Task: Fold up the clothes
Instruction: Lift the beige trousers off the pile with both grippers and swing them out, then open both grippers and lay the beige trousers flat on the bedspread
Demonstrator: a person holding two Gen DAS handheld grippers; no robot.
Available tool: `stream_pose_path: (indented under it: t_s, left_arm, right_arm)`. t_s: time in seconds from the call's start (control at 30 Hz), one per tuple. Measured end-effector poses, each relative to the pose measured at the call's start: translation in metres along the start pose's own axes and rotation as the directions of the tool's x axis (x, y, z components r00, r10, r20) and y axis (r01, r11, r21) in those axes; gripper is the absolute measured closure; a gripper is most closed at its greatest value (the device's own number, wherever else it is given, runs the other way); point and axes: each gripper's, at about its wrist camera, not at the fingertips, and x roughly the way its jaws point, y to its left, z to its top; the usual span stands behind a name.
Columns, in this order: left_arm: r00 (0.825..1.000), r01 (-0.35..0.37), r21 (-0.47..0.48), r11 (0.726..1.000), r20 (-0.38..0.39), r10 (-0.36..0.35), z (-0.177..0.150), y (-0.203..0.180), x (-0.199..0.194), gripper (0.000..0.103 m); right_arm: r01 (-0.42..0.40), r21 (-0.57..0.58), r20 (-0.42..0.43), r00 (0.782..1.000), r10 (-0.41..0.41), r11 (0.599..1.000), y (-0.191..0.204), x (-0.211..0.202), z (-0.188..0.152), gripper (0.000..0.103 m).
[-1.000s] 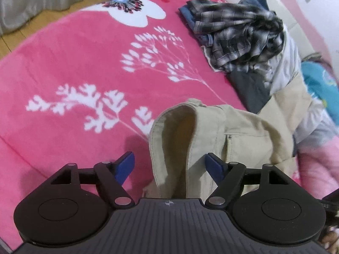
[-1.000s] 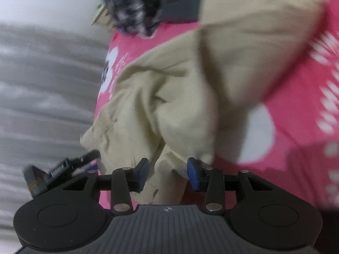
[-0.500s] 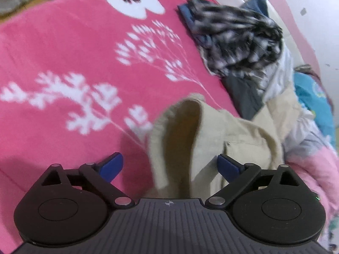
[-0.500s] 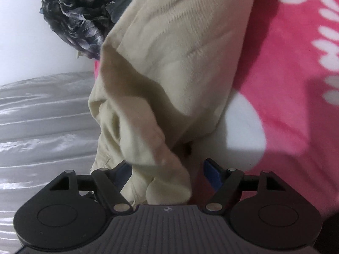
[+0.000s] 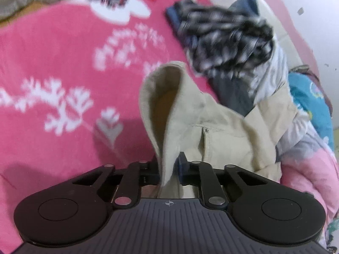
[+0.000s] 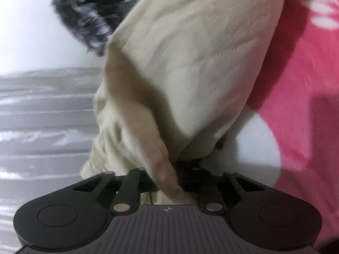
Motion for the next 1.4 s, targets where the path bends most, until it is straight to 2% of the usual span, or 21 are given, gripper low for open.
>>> stream_pose_path:
  t_s: [0.07,0.17,0.33,0.47,0.57,0.77,0.87,1.03,1.1,1.17,1.23,1.27,1.3,1.33,1.4]
  left_arm:
    - [0.999,0.003,0.003,1.0,0.054,-0.003,0.01,-0.009,-0.015,0.094]
    - [0.99,0.004,0.024,1.0,0.14,-0.008,0.03,-0.022,-0.036,0.094]
    - [0.972,-0.046,0.098,0.994,0.235,0.022,0.072,-0.043,-0.062,0.096]
    - [0.953,-0.123,0.125,0.984,0.293,0.082,0.116,-0.045,-0.079,0.096]
    - [0.938,-0.185,0.125,0.975,0.319,0.138,0.151,-0.04,-0.083,0.097]
    - [0.903,-0.302,0.155,0.941,0.362,0.23,0.221,-0.02,-0.073,0.097]
    - [0.901,-0.346,0.17,0.922,0.333,0.277,0.234,-0.005,-0.042,0.097]
    - [0.885,-0.441,0.204,0.874,0.259,0.386,0.232,0.027,0.031,0.097]
    - [0.873,-0.477,0.218,0.852,0.234,0.429,0.228,0.038,0.051,0.096]
    - [0.859,-0.507,0.23,0.831,0.212,0.466,0.225,0.046,0.064,0.092]
    - [0.857,-0.514,0.232,0.826,0.182,0.482,0.224,0.051,0.067,0.083]
    - [0.857,-0.515,0.238,0.823,0.172,0.486,0.224,0.052,0.066,0.079]
    - [0.856,-0.516,0.244,0.821,0.161,0.491,0.223,0.052,0.064,0.072]
    - [0.856,-0.517,0.246,0.82,0.154,0.493,0.222,0.051,0.06,0.065]
    - [0.856,-0.517,0.25,0.819,0.141,0.497,0.221,0.05,0.052,0.052]
  right_arm:
    - [-0.031,-0.03,-0.008,0.999,0.031,0.999,0.01,-0.006,-0.007,0.097]
    - [-0.082,-0.134,-0.037,0.996,0.078,0.988,0.037,-0.013,-0.026,0.098]
    - [-0.128,-0.272,-0.083,0.991,0.11,0.954,0.086,-0.01,-0.061,0.098]
    - [-0.143,-0.37,-0.102,0.988,0.113,0.918,0.131,0.016,-0.083,0.098]
    - [-0.135,-0.464,-0.117,0.989,0.09,0.875,0.162,0.047,-0.103,0.098]
    - [-0.131,-0.54,-0.118,0.99,0.08,0.832,0.186,0.111,-0.163,0.098]
    - [-0.082,-0.566,-0.08,0.996,0.044,0.82,0.189,0.151,-0.178,0.098]
    - [0.011,-0.491,-0.056,0.997,-0.044,0.871,0.169,0.205,-0.171,0.097]
    - [0.049,-0.458,-0.049,0.996,-0.08,0.887,0.161,0.226,-0.168,0.097]
    - [0.084,-0.428,-0.044,0.993,-0.114,0.9,0.152,0.245,-0.166,0.097]
    - [0.095,-0.415,-0.057,0.99,-0.13,0.905,0.139,0.242,-0.169,0.095]
    - [0.099,-0.406,-0.066,0.988,-0.137,0.908,0.133,0.241,-0.169,0.089]
    - [0.096,-0.387,-0.081,0.987,-0.138,0.917,0.128,0.239,-0.165,0.076]
    - [0.094,-0.368,-0.097,0.986,-0.138,0.925,0.123,0.238,-0.16,0.069]
    - [0.089,-0.329,-0.128,0.982,-0.138,0.94,0.113,0.235,-0.151,0.061]
